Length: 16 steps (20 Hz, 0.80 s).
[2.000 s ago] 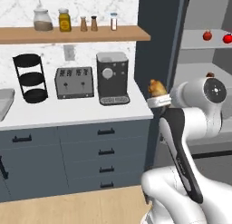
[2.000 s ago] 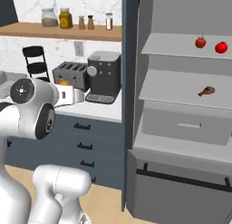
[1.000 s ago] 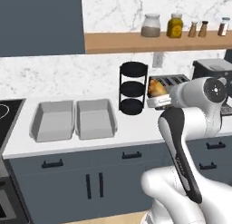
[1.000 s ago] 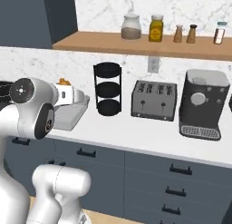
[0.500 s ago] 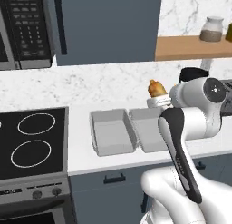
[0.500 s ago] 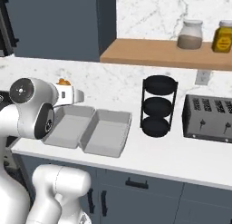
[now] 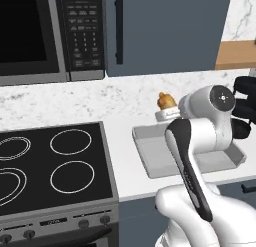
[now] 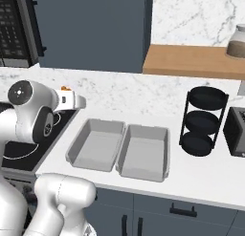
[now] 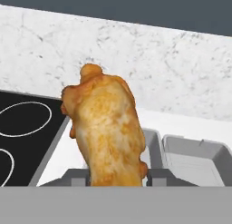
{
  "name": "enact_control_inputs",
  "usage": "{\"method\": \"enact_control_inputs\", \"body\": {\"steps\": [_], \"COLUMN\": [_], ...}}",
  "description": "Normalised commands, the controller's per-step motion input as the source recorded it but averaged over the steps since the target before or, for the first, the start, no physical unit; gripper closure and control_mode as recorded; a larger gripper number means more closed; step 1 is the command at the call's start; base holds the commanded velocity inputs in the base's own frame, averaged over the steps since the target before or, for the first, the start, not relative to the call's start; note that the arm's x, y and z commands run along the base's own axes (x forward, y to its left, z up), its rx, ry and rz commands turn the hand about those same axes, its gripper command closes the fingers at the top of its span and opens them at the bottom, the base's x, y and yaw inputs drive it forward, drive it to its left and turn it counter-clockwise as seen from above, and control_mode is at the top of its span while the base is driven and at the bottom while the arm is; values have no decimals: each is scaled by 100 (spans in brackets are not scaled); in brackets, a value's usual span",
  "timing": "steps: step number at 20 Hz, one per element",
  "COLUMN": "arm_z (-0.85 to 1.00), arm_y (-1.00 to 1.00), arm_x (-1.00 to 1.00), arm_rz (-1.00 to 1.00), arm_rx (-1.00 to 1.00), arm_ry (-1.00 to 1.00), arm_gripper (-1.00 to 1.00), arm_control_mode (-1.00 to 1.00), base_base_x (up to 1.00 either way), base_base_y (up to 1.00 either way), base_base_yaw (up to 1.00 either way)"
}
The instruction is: Place one tomato and one chicken drumstick in each tupperware on the nearby counter, to pack two identical lunches.
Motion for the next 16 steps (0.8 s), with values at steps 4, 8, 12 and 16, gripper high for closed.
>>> {"method": "enact_control_inputs", "body": {"steps": [4, 8, 12, 16], "arm_z": [-64, -91, -91, -57], "arm_y": [-38, -30, 1, 1], "arm_x": [20, 27, 40, 46], "arm_rz": [0, 0, 0, 0], "arm_rx": [0, 0, -4, 0], "arm_ry": [17, 13, 2, 3], "arm_gripper": [100, 100, 100, 100], "arm_control_mode": [-100, -100, -100, -100], "base_base_x": [0, 0, 0, 0], "base_base_y": [0, 0, 0, 0], "base_base_yaw": [0, 0, 0, 0]}}
